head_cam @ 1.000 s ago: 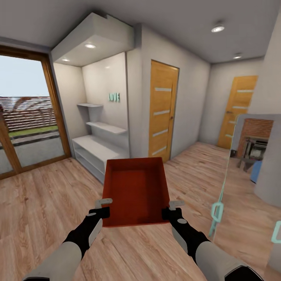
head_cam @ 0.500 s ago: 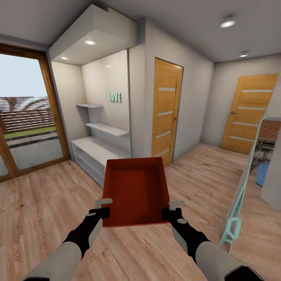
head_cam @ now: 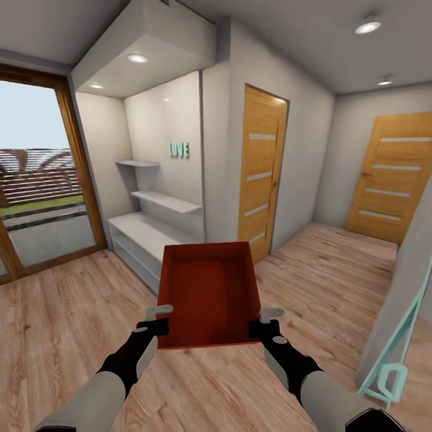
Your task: Move the two storage containers from the living room to the garage. In the garage, place one container on the floor and stack the other container on top of it (either order is fine).
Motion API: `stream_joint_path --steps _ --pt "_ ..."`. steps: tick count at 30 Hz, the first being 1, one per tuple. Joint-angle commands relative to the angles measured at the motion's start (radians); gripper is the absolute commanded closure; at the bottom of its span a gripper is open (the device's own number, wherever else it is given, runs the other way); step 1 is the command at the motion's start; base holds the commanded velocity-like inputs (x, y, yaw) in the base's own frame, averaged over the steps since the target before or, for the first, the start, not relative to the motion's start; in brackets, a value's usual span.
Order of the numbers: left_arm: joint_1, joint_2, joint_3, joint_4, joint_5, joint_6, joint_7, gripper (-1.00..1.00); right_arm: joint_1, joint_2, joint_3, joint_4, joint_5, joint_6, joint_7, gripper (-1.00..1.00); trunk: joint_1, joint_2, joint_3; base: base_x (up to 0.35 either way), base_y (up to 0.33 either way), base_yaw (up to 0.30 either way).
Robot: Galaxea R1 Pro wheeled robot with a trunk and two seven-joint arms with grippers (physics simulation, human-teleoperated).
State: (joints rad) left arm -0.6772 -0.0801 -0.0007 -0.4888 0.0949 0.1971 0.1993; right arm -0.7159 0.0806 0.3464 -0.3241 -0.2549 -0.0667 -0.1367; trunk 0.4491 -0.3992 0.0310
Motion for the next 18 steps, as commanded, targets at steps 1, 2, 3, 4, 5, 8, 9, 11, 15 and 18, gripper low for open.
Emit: stream_joint_path --steps 1,2,3,4,5,8,9,11,15,18 --pt "-0.001 0.002 0.017 -0.005 -0.014 0.007 0.009 1.0 0.0 -0.004 0.005 0.03 -0.014 -0.005 -0.008 1.0 0.001 -0.001 0.0 0.322 0.117 0.0" --pt "-0.001 0.002 0.017 -0.005 -0.014 0.007 0.009 1.0 0.0 -0.004 0.005 0.03 -0.014 -0.005 -0.007 1.0 0.001 -0.001 0.0 0.322 0.117 0.0" --pt "-0.001 0.002 0.016 -0.005 -0.014 0.007 0.009 1.0 0.0 -0.004 0.005 0.03 -0.014 -0.005 -0.007 1.0 0.001 -0.001 0.0 0.322 0.117 0.0" --pt "-0.001 0.002 0.017 -0.005 -0.014 0.007 0.009 1.0 0.0 -0.004 0.005 0.03 -0.014 -0.005 -0.007 1.0 0.001 -0.001 0.0 0.322 0.117 0.0" --pt "-0.001 0.002 0.016 -0.005 -0.014 0.007 0.009 1.0 0.0 -0.004 0.005 0.03 -0.014 -0.005 -0.008 1.0 0.001 -0.001 0.0 0.322 0.117 0.0" --pt "-0.001 0.002 0.016 -0.005 -0.014 0.007 0.009 1.0 0.0 -0.004 0.005 0.03 -0.014 -0.005 -0.007 1.0 0.001 -0.001 0.0 0.322 0.114 0.0" --pt "-0.001 0.002 0.016 -0.005 -0.014 0.007 0.009 1.0 0.0 -0.004 0.005 0.03 -0.014 -0.005 -0.008 1.0 0.001 -0.001 0.0 0.322 0.094 0.0" --pt "-0.001 0.002 0.016 -0.005 -0.014 0.007 0.009 1.0 0.0 -0.004 0.005 0.03 -0.014 -0.005 -0.008 1.0 0.001 -0.001 0.0 0.322 0.053 0.0" --pt "-0.001 0.002 0.016 -0.005 -0.014 0.007 0.009 1.0 0.0 -0.004 0.005 0.03 -0.014 -0.006 -0.008 1.0 0.001 -0.001 0.0 0.291 0.008 0.0" --pt "-0.001 0.002 0.016 -0.005 -0.014 0.007 0.009 1.0 0.0 -0.004 0.005 0.03 -0.014 -0.007 -0.008 1.0 0.001 -0.001 0.0 0.176 0.002 0.0"
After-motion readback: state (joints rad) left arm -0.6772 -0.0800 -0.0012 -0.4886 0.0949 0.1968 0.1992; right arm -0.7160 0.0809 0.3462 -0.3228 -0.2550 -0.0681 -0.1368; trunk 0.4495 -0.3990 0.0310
